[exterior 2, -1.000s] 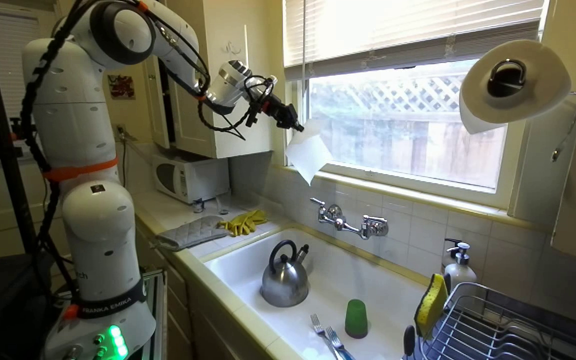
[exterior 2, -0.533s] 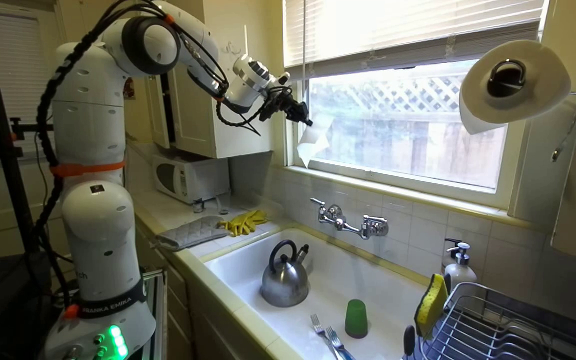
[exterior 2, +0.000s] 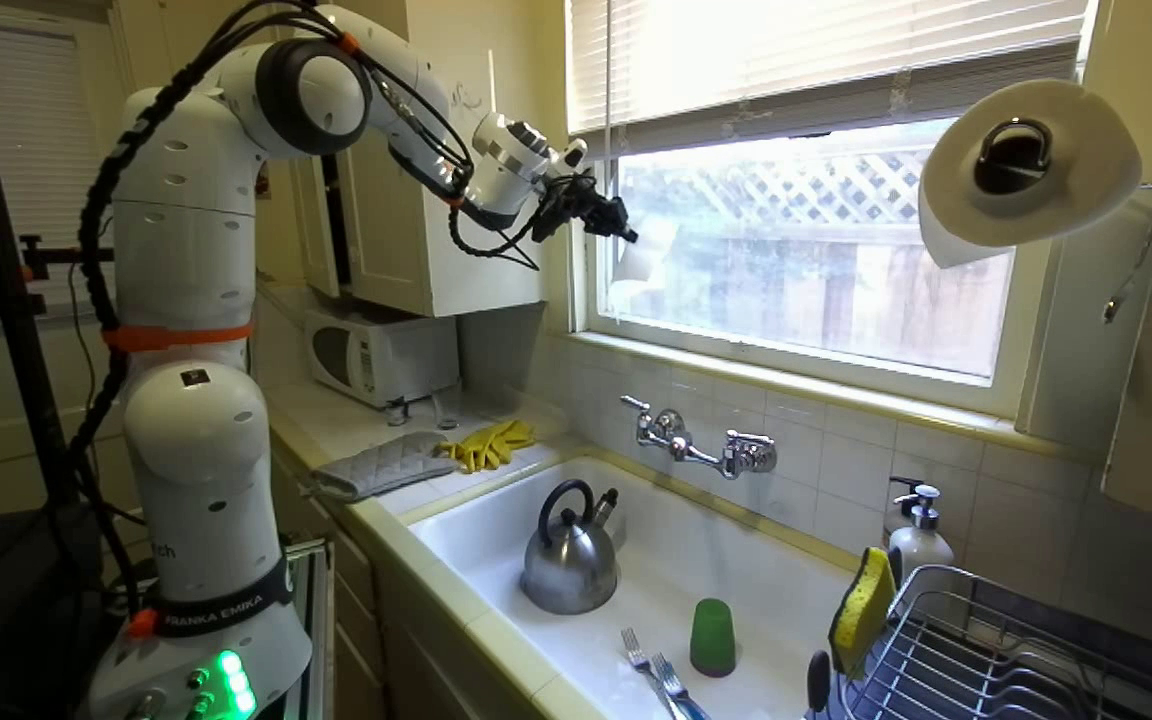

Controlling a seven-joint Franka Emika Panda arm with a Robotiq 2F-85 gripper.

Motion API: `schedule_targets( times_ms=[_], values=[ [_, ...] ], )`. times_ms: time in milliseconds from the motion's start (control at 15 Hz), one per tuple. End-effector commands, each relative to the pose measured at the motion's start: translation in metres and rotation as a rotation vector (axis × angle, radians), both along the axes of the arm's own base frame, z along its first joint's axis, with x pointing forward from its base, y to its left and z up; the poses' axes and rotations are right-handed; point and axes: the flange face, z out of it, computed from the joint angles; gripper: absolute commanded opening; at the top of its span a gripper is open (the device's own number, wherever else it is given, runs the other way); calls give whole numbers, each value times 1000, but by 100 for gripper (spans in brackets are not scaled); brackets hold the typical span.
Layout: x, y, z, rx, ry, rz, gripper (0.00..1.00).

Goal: Use the white napkin to wipe the window.

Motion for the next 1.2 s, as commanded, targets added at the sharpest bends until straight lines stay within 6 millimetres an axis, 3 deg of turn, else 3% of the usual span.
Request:
schedule_targets(
  times_ms=[0, 467, 1133],
  values=[
    [27, -5, 1, 54, -130, 11, 0],
    [68, -5, -9, 128, -292, -12, 0],
    [102, 2, -29, 145, -326, -25, 0]
  ],
)
